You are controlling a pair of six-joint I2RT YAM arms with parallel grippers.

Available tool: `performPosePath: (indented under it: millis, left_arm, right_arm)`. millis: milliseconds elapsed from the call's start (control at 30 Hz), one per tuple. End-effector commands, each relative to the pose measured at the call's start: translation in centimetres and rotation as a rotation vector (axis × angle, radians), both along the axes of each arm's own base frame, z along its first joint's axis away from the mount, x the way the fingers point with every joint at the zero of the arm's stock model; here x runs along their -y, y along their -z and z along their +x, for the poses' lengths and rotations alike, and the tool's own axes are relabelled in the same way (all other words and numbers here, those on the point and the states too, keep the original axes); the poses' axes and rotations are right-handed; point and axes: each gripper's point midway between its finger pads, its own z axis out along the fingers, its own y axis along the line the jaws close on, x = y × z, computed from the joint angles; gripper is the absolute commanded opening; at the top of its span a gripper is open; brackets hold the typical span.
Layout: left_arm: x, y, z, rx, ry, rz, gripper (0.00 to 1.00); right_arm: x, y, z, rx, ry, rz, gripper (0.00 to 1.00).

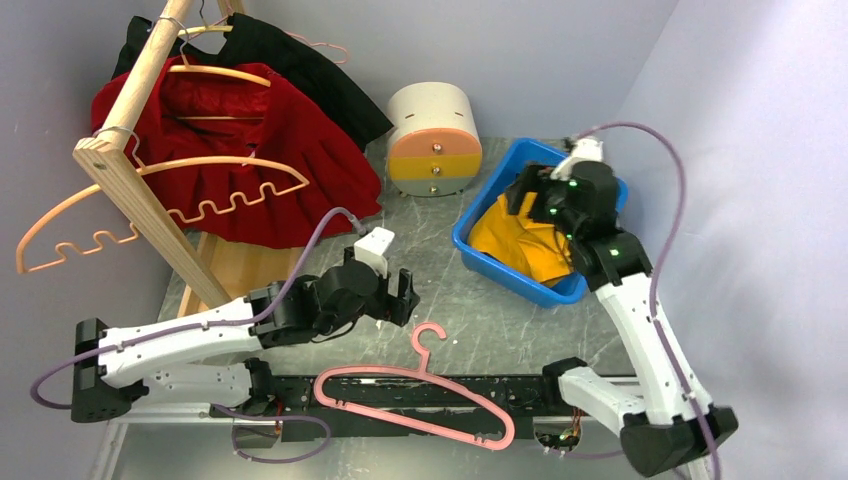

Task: Remove the skirt from the hanger
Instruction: Place the skirt in the bin, then pick up the hanger at the center of the board.

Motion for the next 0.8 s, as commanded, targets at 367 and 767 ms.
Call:
performPosePath:
  millis: [367,767]
  left_arm:
    - [-2.5,-3.5,1.1,0.084,-0.091,-0.074,0.94]
    - [-2.9,-3.2,0.8,0.048,-0.117,-0.104,0.94]
  right_arm:
    - [-20.4,19.1,-18.2,-0.532,-0.873,-0.085,0.83]
    - [-21.5,26.6,-19.0,-0.629,-0.652,-0.277,0.68]
